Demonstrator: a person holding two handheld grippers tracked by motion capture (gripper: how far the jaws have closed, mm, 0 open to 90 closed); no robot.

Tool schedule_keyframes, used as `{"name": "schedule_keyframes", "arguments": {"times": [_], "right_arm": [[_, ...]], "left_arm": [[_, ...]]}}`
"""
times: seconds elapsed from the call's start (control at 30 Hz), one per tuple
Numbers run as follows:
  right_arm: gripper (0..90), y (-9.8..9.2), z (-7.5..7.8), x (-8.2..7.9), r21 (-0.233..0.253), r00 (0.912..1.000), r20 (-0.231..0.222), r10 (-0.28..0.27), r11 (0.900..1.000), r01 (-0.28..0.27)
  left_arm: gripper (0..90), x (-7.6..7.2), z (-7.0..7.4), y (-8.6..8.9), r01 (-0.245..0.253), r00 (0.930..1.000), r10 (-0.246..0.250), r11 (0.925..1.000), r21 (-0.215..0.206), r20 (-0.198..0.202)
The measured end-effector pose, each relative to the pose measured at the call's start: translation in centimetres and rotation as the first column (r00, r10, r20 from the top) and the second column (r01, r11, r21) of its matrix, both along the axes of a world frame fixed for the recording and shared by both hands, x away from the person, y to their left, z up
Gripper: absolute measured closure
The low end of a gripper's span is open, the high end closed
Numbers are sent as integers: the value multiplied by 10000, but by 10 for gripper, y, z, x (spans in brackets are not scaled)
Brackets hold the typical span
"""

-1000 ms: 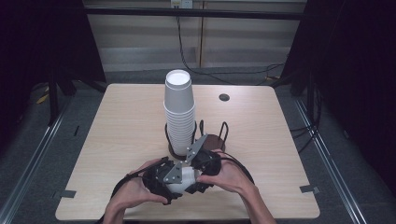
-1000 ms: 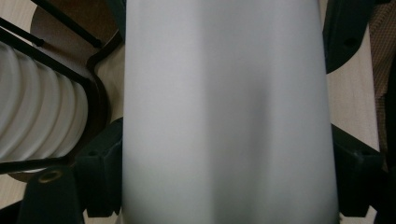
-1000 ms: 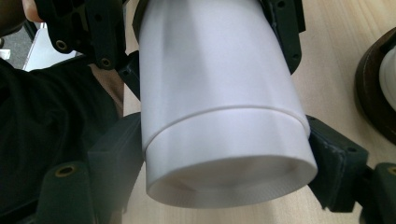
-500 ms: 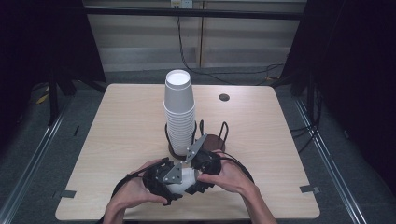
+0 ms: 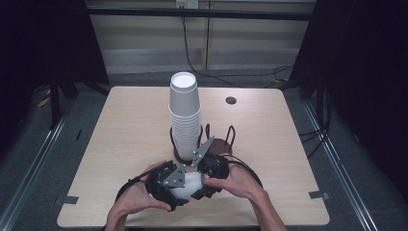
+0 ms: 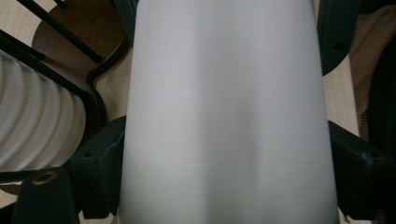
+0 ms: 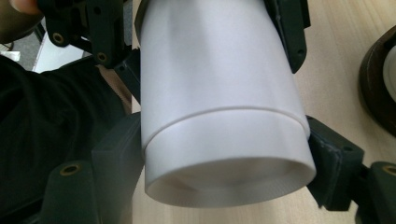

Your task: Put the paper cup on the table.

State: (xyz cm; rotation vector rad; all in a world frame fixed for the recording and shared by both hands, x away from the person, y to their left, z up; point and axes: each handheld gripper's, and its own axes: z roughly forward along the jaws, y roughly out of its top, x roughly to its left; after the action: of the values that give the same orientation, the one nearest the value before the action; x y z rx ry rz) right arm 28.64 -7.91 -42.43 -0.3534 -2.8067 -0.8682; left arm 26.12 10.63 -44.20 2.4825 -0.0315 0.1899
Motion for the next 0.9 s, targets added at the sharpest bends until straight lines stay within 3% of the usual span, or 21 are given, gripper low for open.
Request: {"name": "schedule_keyframes", "arguments": {"times": [0.27, 0.4, 0.47, 0.5, 0.7, 0.77, 0.9], "right_arm": [[236, 1, 2, 1, 104, 9998, 169, 69, 9999, -71], [236, 1, 1, 0, -29, 10000, -50, 31, 10000, -32], [236, 0, 2, 0, -78, 9999, -161, -62, 10000, 61], [236, 0, 1, 1, 118, 9999, -17, 109, 9999, -108], [237, 0, 4, 0, 103, 10000, 50, -9, 9999, 9], [238, -1, 5, 1, 288, 10000, 51, 75, 9996, -76], [238, -2, 7, 1, 235, 9999, 120, 37, 9997, -40]], "left_arm": [[144, 1, 3, 5, 213, 9996, -209, 9994, -274, 170], [144, 0, 4, 6, 336, 9992, -329, 9988, -352, 216], [145, 1, 6, 8, 481, 9985, -465, 9973, -561, 295], [145, 1, 6, 9, 493, 9985, -476, 9965, -668, 274], [145, 2, 10, 13, 443, 9987, -418, 9949, -904, 287], [146, 2, 11, 13, 485, 9985, -450, 9916, -1199, 317], [146, 4, 12, 14, 553, 9982, -519, 9905, -1259, 300]]}}
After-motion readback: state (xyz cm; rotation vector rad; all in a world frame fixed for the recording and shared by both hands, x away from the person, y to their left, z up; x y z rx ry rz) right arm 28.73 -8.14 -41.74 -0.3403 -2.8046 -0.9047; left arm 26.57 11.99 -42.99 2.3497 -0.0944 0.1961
